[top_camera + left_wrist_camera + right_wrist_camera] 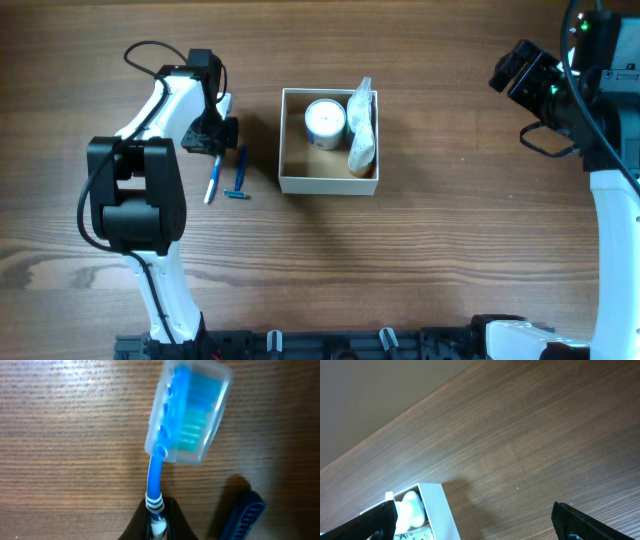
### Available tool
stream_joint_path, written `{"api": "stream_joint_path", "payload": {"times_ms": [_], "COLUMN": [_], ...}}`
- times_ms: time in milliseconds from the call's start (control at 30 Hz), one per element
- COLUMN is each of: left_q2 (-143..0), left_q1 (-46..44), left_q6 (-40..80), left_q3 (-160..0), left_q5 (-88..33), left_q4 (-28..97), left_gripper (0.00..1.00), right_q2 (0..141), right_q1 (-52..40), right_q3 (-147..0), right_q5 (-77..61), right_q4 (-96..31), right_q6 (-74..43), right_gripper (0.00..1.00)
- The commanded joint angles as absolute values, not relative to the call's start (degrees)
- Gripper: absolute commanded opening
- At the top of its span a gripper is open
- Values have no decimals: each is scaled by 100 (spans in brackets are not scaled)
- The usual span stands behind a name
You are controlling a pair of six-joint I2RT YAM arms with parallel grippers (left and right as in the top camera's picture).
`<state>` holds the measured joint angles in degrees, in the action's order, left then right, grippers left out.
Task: Pack container
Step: 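Grasp the blue toothbrush with the left gripper, then lower the toothbrush into the box's left side and release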
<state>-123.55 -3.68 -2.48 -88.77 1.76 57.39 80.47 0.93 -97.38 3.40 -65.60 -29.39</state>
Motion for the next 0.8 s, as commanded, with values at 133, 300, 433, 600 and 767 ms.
{"api": "stream_joint_path", "payload": {"times_ms": [133,300,433,600,767], "left_q2": [-11378,-10208,-9638,-10009,-10709], "left_q1": [-410,-799,-1573,-2237,-2405], "left_q6": [294,370,1090,1745,1872], "left_q3": [-9220,-9242,-9242,-9172,-9172], "left_q5": [355,-982,-1238,-611,-491], "left_q4": [6698,6613,5824,5033,5072], "left_gripper": [4,4,4,4,4], "right_q2": [8047,8047,8047,8047,8047], "right_q1": [73,73,73,73,73], "right_q3": [-9738,-9738,-9738,-9738,-9738], "right_q5": [290,290,290,290,290], "right_q4": [-6543,-6543,-6543,-6543,-6543], "right_q6": [-3009,-3013,-3009,-3011,-3011], "right_gripper": [100,100,100,99,100]}}
